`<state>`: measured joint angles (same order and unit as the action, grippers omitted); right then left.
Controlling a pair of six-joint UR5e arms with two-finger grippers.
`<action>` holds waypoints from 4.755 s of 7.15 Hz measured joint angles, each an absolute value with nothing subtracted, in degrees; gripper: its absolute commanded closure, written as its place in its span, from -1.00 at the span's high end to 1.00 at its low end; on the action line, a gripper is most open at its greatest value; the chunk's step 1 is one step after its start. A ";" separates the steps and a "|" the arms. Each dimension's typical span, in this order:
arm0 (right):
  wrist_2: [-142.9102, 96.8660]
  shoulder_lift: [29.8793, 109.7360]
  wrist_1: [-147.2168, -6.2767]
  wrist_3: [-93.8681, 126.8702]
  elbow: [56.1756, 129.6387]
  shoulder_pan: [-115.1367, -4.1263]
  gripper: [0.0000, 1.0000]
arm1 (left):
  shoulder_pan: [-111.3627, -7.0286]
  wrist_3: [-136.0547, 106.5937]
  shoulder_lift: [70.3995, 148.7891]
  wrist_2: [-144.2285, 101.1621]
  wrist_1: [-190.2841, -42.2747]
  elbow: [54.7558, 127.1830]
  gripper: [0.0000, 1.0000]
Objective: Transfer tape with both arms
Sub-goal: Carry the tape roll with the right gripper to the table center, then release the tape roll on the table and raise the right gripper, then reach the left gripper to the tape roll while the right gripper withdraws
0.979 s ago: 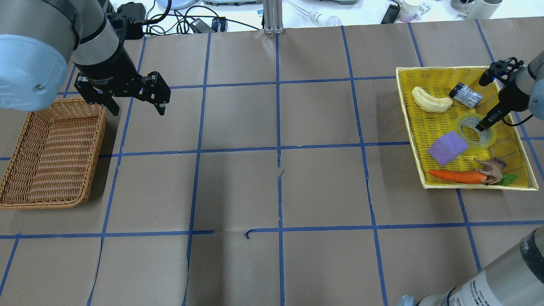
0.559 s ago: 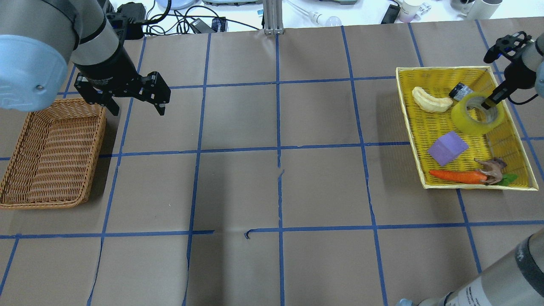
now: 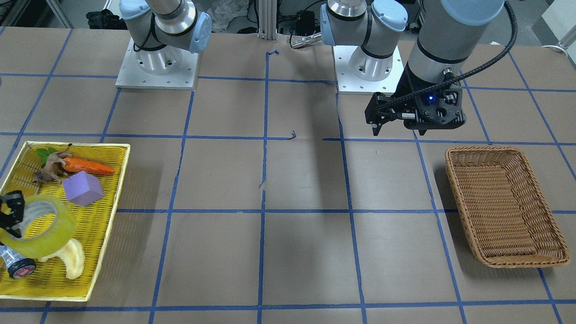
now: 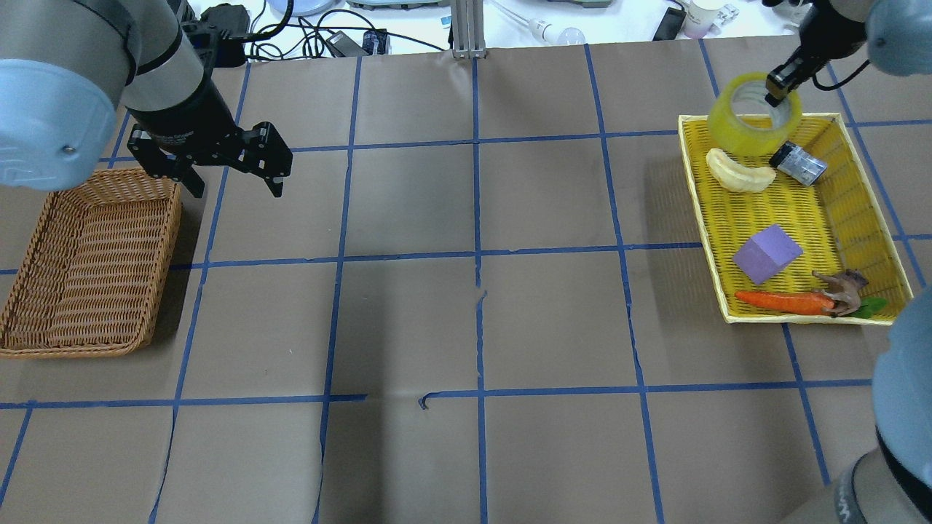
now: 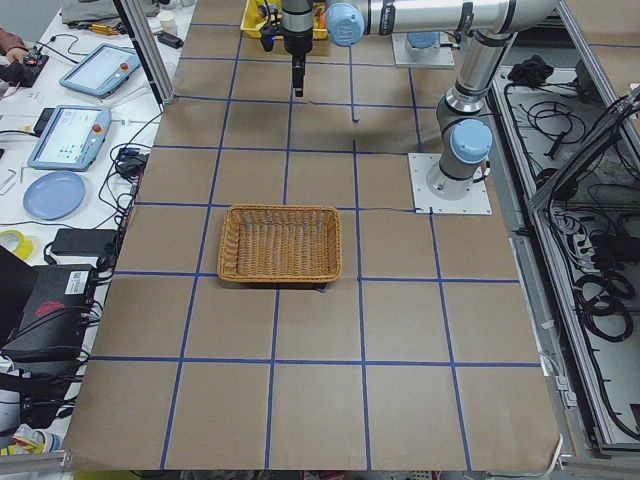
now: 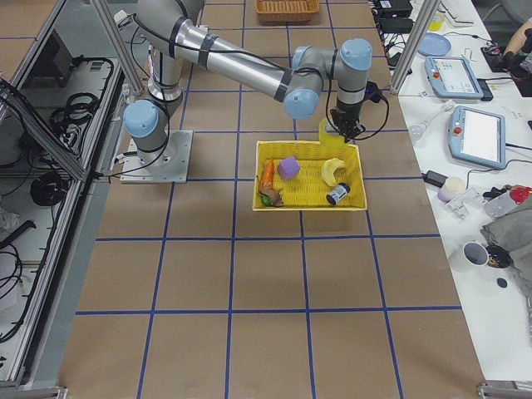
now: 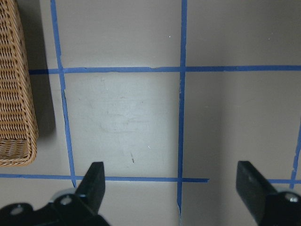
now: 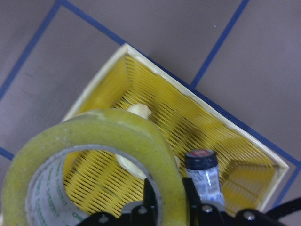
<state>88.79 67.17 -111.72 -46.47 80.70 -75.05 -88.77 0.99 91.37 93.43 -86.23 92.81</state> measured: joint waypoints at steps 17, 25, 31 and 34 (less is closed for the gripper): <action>89.26 56.82 -117.88 -7.28 79.52 -105.01 1.00 | -88.81 0.95 91.65 93.33 -85.69 92.81 1.00; 89.18 80.75 -91.49 -7.30 79.76 -94.99 1.00 | -89.39 -4.97 101.94 88.35 -64.40 92.55 1.00; 89.35 83.42 -87.57 -7.21 78.93 -94.69 1.00 | -98.93 -29.56 115.01 80.52 -53.51 93.41 1.00; 89.61 84.49 -87.11 -6.99 79.38 -94.79 1.00 | -103.78 -40.26 119.52 83.51 -51.17 93.68 1.00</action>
<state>89.61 84.49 -87.11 -6.99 79.38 -94.79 -103.78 -40.26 119.52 83.51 -51.17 93.68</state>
